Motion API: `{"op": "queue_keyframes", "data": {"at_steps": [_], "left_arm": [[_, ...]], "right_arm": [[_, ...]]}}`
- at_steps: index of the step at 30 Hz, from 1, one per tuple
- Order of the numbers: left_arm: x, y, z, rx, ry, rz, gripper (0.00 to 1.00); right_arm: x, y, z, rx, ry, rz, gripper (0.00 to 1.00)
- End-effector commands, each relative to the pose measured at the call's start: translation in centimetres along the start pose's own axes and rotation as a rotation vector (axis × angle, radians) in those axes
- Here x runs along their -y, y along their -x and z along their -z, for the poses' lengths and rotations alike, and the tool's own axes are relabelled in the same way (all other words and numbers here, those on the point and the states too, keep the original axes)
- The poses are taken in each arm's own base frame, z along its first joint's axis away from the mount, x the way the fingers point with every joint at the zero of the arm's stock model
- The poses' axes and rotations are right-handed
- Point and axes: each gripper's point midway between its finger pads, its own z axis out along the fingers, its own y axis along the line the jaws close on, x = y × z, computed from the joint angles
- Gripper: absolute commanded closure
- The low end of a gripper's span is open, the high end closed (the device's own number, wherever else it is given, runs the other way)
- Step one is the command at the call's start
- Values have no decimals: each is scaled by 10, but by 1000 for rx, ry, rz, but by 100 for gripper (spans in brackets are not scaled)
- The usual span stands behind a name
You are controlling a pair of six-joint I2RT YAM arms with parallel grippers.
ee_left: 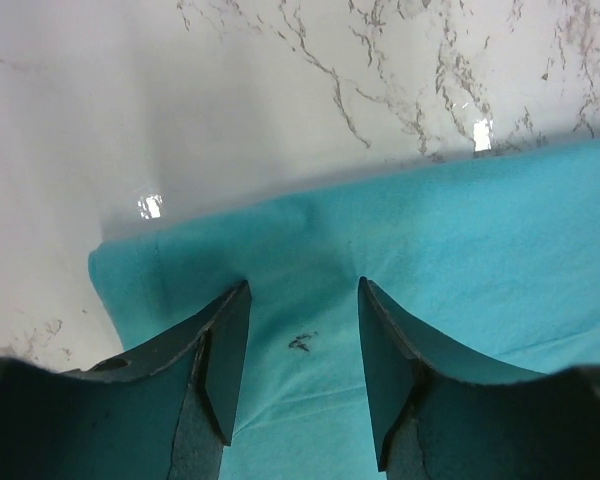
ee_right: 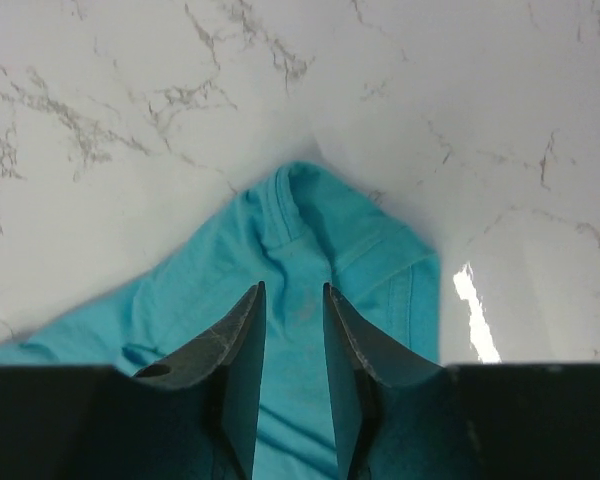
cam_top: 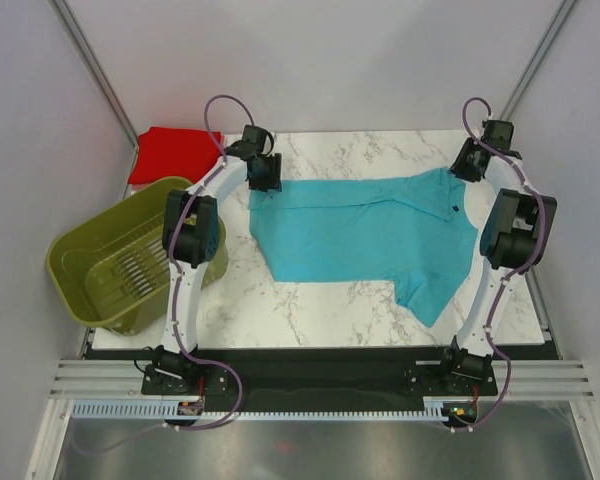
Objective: Fold and stack the t-shirts
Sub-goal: Fold the tshirt
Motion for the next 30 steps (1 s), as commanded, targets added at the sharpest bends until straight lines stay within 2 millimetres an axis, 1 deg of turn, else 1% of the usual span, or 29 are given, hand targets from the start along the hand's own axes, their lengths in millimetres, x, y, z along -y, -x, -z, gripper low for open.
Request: {"op": "queue_keyframes", "data": {"at_steps": [1,2,3,4,5,6,7,8,9,11,12,13,14,15,16,17,19,20,21,22,23,24,25,26,27,28,30], "left_arm": [[0,1,-1,-1,-7,33,45],[1,2,1,2,-13,31,45],[3,6,6,12,-18,28,45],[5,10,10,22,-22,26,45],[8,12,14,26,-37,26,45],[12,21,24,51,-53,27,45],[16,24,30,59,-67,28,45],[21,27,36,63,-92,35,45],[28,36,50,89,-111,32,45],[35,40,65,103,-136,35,45],[38,42,72,111,-148,38,45],[45,49,88,135,-169,41,45],[49,44,93,123,-184,54,45],[53,40,98,116,-199,63,45],[64,44,119,138,-227,63,45],[65,27,118,98,-234,79,45],[76,16,130,84,-265,74,45],[82,8,140,74,-289,59,45],[84,4,145,74,-294,46,45],[84,-11,146,48,-289,46,45],[87,-9,162,73,-300,34,45],[87,-13,167,71,-300,32,45],[86,-23,168,53,-302,38,45],[90,-26,174,51,-324,34,45],[92,-26,186,65,-340,30,45],[94,-35,186,49,-349,23,45],[96,-37,197,62,-359,10,45]], "right_arm": [[-14,2,37,-13,48,33,63],[-16,-1,44,-16,53,46,62],[-23,-4,47,-23,70,61,62],[-27,-7,50,-28,92,96,59],[-35,-10,53,-36,123,117,57],[-44,-15,52,-51,163,138,56],[-60,-21,54,-76,267,162,55],[-66,-26,50,-96,305,167,54],[-72,-31,49,-108,333,178,53],[-75,-39,45,-130,357,215,51],[-80,-43,44,-140,371,235,50],[-83,-45,43,-143,388,260,44],[-89,-50,42,-153,426,301,37],[-96,-54,40,-158,441,341,35],[-98,-57,39,-165,444,361,34],[-98,-59,35,-165,447,384,34],[-102,-60,35,-167,477,399,34],[-102,-62,31,-172,489,405,34],[-101,-63,29,-174,490,413,34],[-100,-66,25,-182,492,415,35],[-100,-68,24,-187,495,417,35],[-99,-70,21,-191,496,424,36],[-97,-73,20,-199,496,426,36],[-97,-75,16,-207,498,425,36],[-98,-76,16,-211,513,423,36],[-99,-79,14,-219,523,419,35],[-100,-81,12,-227,537,414,36]]}}
